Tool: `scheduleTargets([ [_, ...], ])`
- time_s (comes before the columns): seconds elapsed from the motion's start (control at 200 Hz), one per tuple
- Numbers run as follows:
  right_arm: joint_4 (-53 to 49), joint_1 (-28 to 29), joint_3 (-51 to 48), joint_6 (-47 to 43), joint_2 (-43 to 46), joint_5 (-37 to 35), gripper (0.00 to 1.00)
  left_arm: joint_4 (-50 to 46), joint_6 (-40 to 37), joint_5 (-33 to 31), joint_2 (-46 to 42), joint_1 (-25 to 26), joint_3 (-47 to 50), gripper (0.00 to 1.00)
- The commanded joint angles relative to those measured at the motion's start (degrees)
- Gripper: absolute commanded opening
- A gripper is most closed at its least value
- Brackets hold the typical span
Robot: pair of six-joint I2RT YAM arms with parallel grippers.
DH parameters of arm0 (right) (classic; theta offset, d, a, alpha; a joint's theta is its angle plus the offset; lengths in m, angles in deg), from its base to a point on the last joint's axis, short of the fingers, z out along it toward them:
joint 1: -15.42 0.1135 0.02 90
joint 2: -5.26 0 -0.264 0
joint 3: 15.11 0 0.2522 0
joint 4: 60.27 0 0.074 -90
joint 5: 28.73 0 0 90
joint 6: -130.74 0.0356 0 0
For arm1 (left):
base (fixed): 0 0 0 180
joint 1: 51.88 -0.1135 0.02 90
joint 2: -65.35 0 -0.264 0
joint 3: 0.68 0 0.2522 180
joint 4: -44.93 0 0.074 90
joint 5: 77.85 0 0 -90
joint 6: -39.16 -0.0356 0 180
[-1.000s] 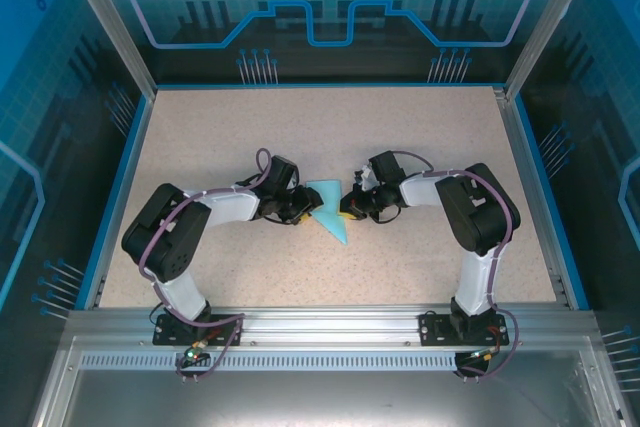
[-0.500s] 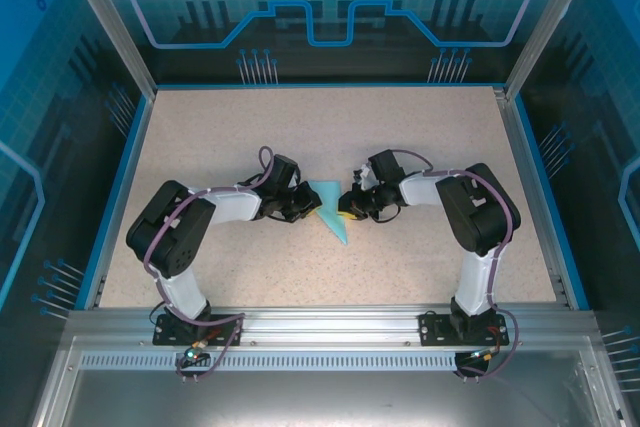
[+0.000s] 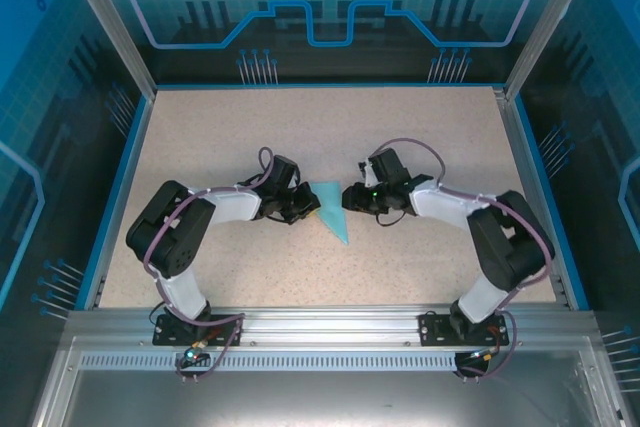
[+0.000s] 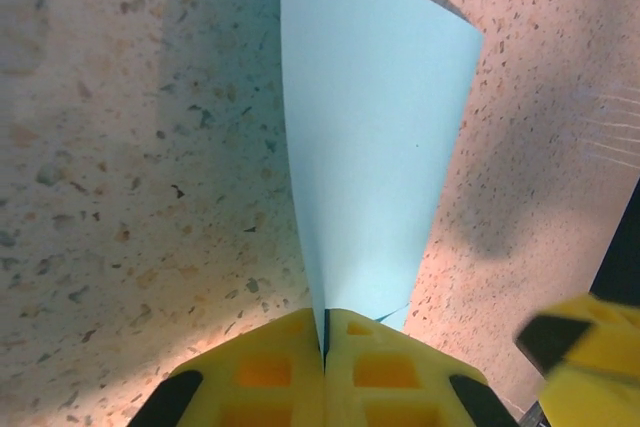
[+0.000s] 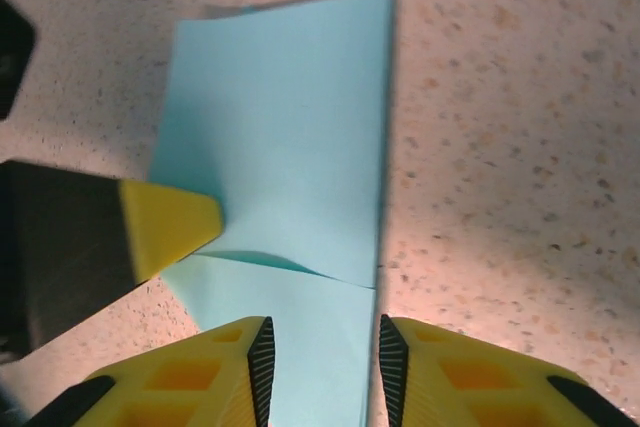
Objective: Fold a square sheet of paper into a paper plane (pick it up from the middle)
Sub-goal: Fold the wing for the fifth time at the center of the table.
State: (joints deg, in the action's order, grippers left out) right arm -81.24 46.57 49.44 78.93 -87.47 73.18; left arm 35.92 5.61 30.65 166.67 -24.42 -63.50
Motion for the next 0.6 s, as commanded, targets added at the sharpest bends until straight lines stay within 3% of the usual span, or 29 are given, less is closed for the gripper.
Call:
scheduleTargets([
  [0.0, -0.75, 7.07, -3.32, -5.85, 4.7, -15.83, 0.37, -2.71, -1.63, 0.85, -1.08, -0.66, -1.98, 0.05],
  [0.175, 3.41, 15.42, -8.52, -9.97, 9.92, -29.13, 0.36, -4.29, -1.96, 1.19, -0.78, -0.66, -2.96, 0.05],
  [0.305, 2.65, 16.93, -8.36, -15.78, 9.23, -26.04, 0.4, -4.83, -1.96, 1.53, -0.78, -0.66, -3.52, 0.05],
  [0.37, 0.33, 17.77, -6.92, -17.54, 8.37, -22.48, 0.49, -5.05, -2.44, 1.71, -0.68, -0.67, -3.89, 0.05],
  [0.49, 1.8, 21.07, -6.74, -19.96, 7.21, -26.31, 0.54, -5.59, -2.82, 1.97, -0.34, -0.66, -4.2, 0.05],
  [0.595, -1.9, 23.34, -2.29, -22.64, 3.0, -29.67, 0.51, -5.83, -2.74, 2.08, -0.25, -0.66, -4.29, 0.05],
])
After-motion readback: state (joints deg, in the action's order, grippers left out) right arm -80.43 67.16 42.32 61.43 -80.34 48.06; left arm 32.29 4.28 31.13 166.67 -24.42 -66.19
